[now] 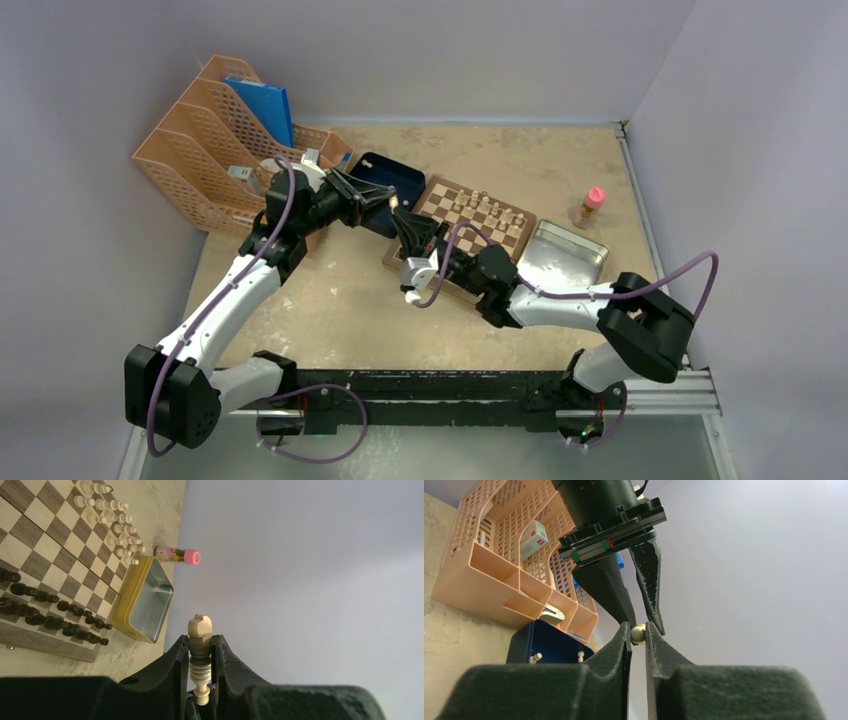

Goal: Set up the chess pieces on the board
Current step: Place the chess piece on the chessboard.

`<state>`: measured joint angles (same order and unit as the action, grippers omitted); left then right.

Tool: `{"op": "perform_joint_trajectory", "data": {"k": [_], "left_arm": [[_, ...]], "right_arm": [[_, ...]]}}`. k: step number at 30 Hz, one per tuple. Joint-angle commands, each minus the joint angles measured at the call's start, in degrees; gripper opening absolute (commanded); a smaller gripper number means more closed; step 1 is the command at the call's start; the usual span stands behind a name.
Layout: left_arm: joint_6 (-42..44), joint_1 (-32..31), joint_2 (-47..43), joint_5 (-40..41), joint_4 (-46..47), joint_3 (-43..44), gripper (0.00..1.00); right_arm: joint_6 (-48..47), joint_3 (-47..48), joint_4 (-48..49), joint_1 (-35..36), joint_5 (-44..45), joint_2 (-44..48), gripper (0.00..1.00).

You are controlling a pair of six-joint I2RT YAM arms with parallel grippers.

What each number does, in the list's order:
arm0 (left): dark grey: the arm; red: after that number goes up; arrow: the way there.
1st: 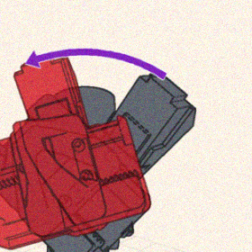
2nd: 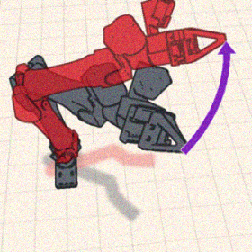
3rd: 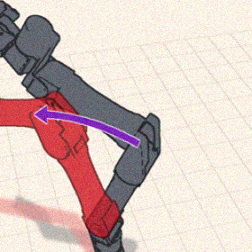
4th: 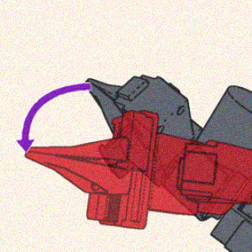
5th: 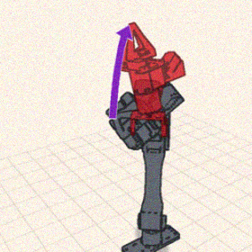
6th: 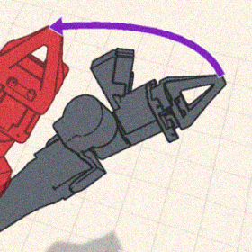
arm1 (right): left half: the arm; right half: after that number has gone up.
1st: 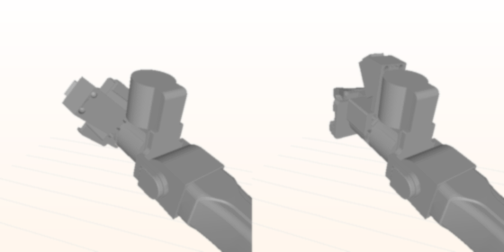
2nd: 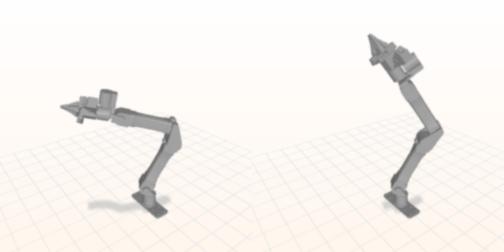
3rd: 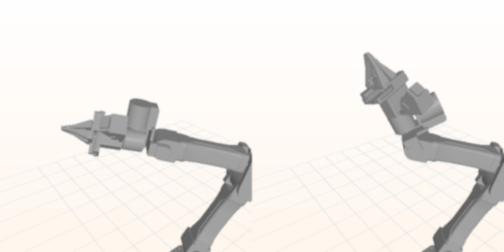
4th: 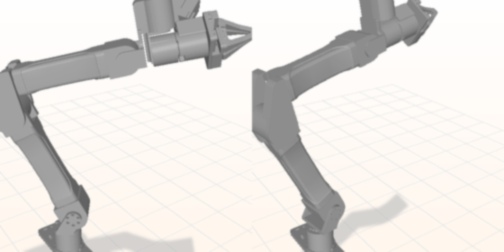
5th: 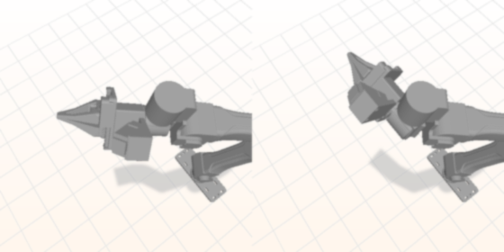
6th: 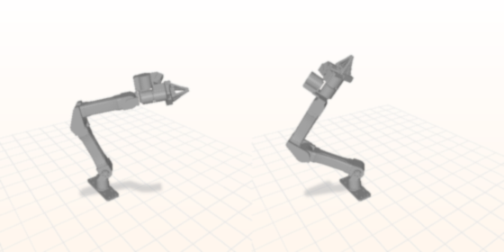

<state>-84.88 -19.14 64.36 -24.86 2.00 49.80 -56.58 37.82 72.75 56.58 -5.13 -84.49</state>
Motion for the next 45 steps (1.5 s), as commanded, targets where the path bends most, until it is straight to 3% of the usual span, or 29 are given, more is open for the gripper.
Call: {"op": "perform_joint_trajectory", "data": {"k": [1,6,15,18,22,27,31,38,45], "left_arm": [[-1.4,0.4,-1.5,-0.3,1.0,0.4,0.0],[-0.5,0.4,-2.5,1.6,0.7,-0.4,0.0],[10.1,0.5,-5.2,13.7,-1.9,-0.5,0.0],[15.5,0.5,-6.3,17.0,-1.7,-1.2,0.0],[29.9,0.5,-8.2,19.3,1.3,-1.9,0.0],[47.4,0.5,-13.7,15.5,5.4,-4.3,0.0],[56.4,0.5,-18.2,9.6,6.6,-6.4,0.0],[62.5,0.5,-19.7,2.0,0.1,-7.6,0.0],[65.1,0.4,-21.4,0.2,-1.6,-9.5,0.0]], "right_arm": [[0.4,2.5,4.2,0.4,1.9,0.0,0.09],[4.2,0.7,4.6,0.4,3.4,1.3,0.0],[23.5,-1.1,-4.8,0.4,11.5,9.7,0.0],[31.3,-1.2,-10.2,0.3,15.3,12.5,0.0],[42.9,2.6,-23.0,-0.5,22.4,14.6,0.0],[57.6,6.3,-40.0,-5.5,23.5,14.4,0.0],[66.6,5.9,-47.0,-12.4,21.5,12.9,0.0],[75.4,8.7,-52.9,-20.5,18.8,3.6,0.0],[76.7,9.5,-50.0,-22.0,23.2,-1.4,0.0]]}}
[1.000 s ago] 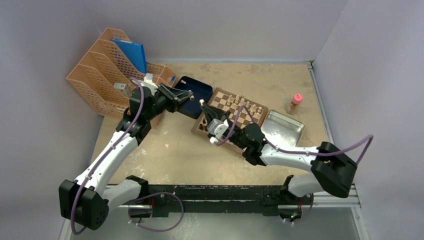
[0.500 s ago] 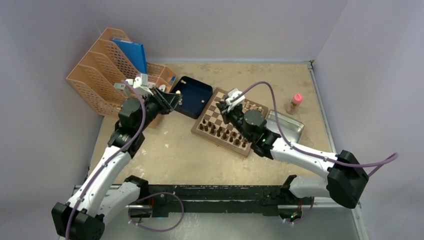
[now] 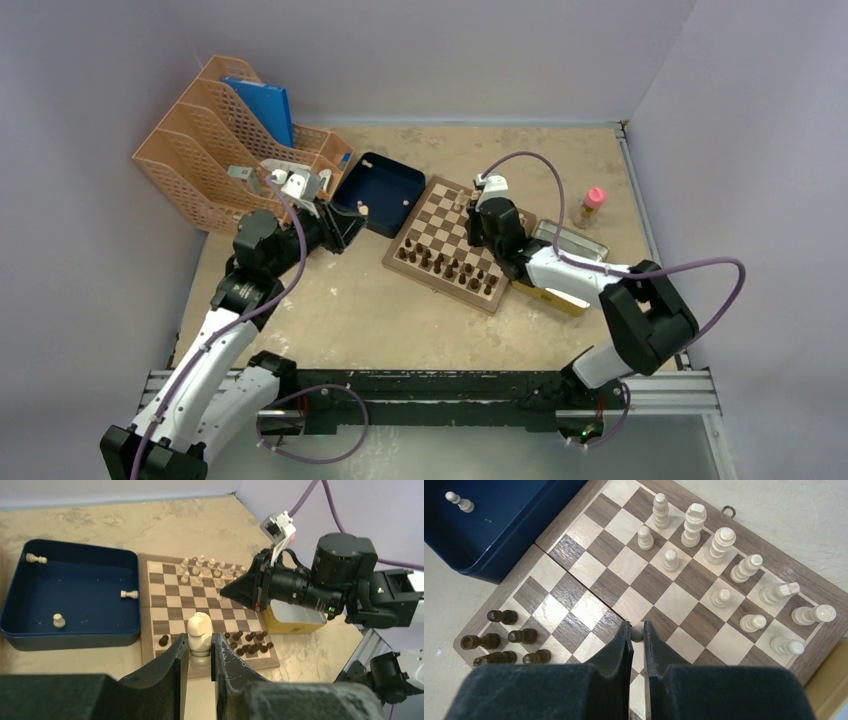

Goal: Set up the chess pieces on the board
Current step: Place the chess piece on the chessboard.

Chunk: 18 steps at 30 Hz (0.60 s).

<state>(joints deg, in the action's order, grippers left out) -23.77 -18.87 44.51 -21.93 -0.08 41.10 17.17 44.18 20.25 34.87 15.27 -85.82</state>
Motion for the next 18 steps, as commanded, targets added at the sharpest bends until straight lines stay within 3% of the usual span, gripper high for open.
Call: {"op": "perform_joint_trajectory", "data": {"k": [1,18], "left_arm": [[4.2,0.2,-2.0,-2.5,0.6,-1.1,0.0],[4.9,0.2,-3.1,-2.9,1.6,-2.9,0.0]], "right_arm": [[3.0,2.9,3.1,-0.3,3.7,-0.5,0.0],[2.9,-0.3,15.3,-2.1,12.9,-6.5,0.01]]}}
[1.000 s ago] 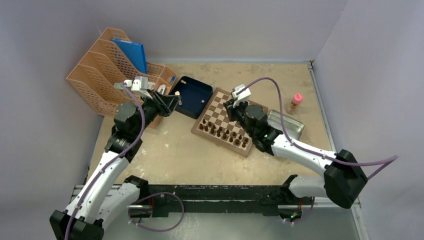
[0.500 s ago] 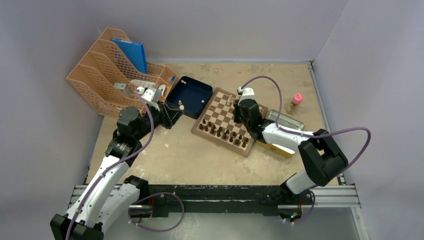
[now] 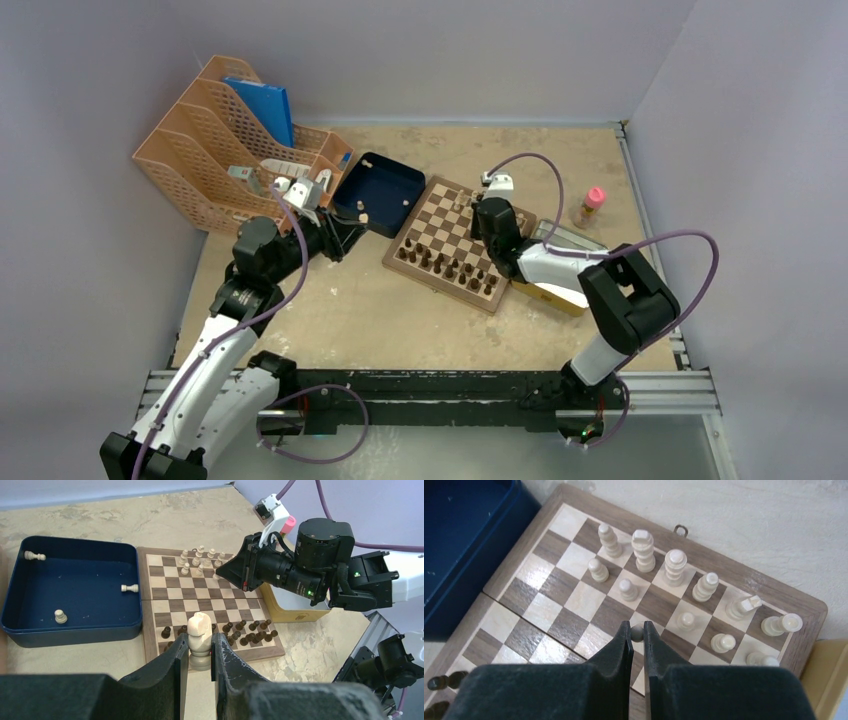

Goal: Set up the chess pieces on the board
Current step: Place the chess piece on the chessboard.

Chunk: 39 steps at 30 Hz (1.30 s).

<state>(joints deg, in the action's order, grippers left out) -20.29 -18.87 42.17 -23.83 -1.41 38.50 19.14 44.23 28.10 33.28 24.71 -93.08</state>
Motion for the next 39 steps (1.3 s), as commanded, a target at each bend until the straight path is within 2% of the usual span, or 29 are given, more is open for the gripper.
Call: {"op": "perform_joint_trajectory", "data": {"k": [1,39], "left_arm": [[1.4,0.2,-0.7,-1.1,3.0,-0.3,0.0],[0.5,0.2,0.0,-2.6,2.5,1.2,0.0]], "right_arm": [[0.8,-0.5,8.0,-0.5,3.7,0.6,0.01],[2.0,2.9,8.4,-2.8,3.1,-5.3,0.05]]}}
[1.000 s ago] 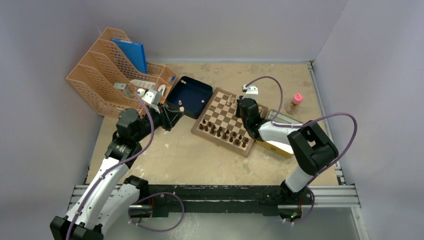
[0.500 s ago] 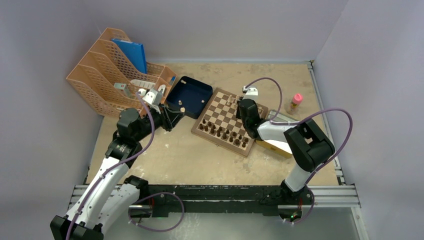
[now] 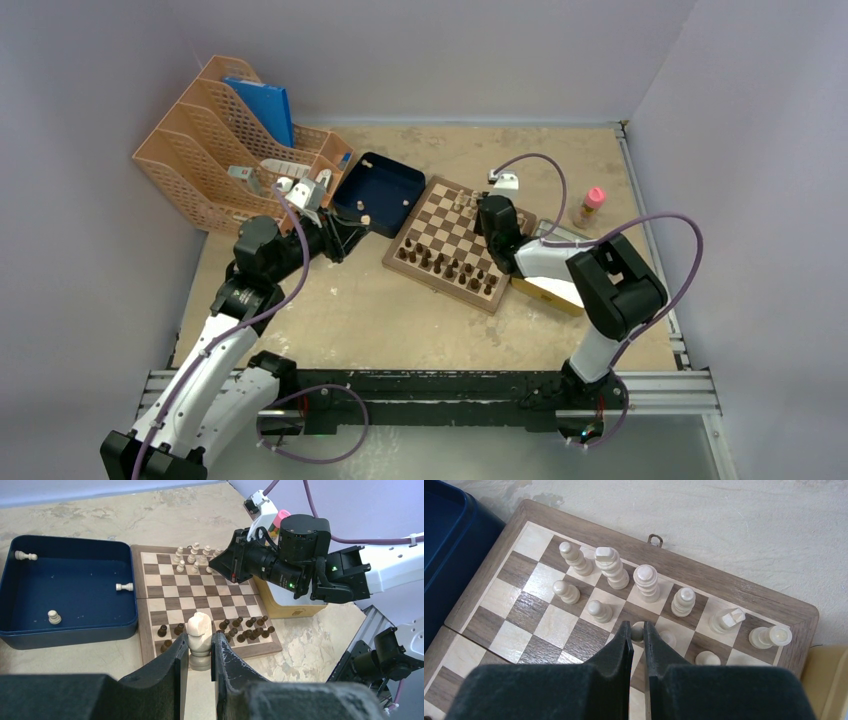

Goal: Set up the chess pieces on the board
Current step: Place the chess piece on the chessboard.

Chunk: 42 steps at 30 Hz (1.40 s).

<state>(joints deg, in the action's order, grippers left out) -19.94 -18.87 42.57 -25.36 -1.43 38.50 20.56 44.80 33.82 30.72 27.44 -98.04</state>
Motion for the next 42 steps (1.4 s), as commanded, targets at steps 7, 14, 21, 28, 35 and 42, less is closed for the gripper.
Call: {"op": "perform_joint_trajectory", "data": {"k": [7,14,21,28,35,42], "left_arm": [[0.2,0.2,-0.3,-1.0,2.7,1.2,0.0],[0.4,0.2,-0.3,-0.8,2.9,0.9,0.0],[0.6,0.2,-0.6,-0.6,2.8,1.0,0.0],[0.7,0.2,-0.9,-0.5,2.8,1.0,0.0],[0.9,0.2,-1.0,-0.4,2.7,1.1,0.0],[2.5,0.2,-1.2,-1.8,2.9,1.2,0.0]], "right_arm": [[0.6,2.9,3.0,-0.3,-0.8,-1.6,0.06],[0.8,3.0,3.0,-0.3,-1.0,-1.8,0.09],[0.9,3.5,2.4,-0.4,-0.3,-2.2,0.18],[0.8,5.0,1.5,-0.4,0.2,-2.6,0.26],[0.7,6.7,-1.4,-0.4,1.0,-1.8,0.28],[1.5,9.2,-9.0,-0.4,2.2,2.1,0.31]]}}
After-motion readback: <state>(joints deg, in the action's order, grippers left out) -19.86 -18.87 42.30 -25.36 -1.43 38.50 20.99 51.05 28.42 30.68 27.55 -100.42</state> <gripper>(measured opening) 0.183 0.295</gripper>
